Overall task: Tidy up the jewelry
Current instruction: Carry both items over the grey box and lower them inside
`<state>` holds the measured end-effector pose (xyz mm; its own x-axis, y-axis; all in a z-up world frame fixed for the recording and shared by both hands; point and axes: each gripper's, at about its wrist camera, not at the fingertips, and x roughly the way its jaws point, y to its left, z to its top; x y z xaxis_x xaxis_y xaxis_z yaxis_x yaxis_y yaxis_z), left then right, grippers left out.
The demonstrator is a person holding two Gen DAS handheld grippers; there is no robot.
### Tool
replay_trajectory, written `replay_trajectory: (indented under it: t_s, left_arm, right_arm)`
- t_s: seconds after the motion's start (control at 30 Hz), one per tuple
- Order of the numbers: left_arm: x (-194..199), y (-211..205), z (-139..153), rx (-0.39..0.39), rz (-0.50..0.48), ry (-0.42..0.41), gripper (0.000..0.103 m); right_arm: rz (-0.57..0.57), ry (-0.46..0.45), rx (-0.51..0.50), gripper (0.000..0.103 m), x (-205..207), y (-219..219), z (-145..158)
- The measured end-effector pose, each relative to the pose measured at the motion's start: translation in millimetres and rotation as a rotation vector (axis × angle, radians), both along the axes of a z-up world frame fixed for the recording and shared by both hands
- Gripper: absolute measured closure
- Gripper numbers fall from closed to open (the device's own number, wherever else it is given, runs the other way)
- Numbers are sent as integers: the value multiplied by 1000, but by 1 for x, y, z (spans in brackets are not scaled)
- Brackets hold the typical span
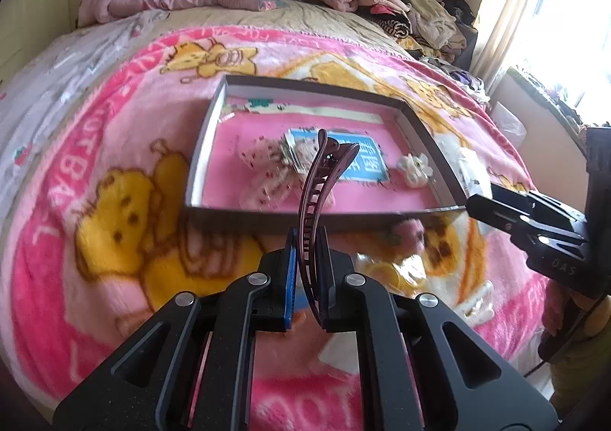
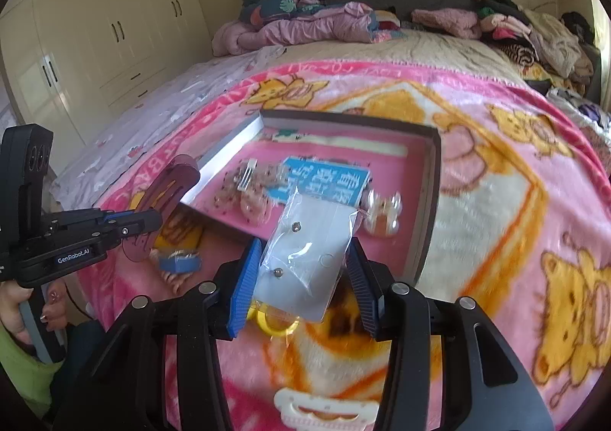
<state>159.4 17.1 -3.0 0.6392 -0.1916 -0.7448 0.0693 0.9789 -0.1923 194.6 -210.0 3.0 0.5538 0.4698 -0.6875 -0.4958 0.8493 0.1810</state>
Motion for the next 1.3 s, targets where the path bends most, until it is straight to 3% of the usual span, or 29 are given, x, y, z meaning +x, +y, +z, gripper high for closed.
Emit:
replay_trajectory:
  t_s: [0.77,1.3]
  left_arm:
    - [63,20,7,11,18,-8,99]
    - [95,29,-21,45,33,16,99]
  right_arm:
    - [-44,-58,0,59,46,7,23]
    - [-89,-23,-51,59,88,20,-1]
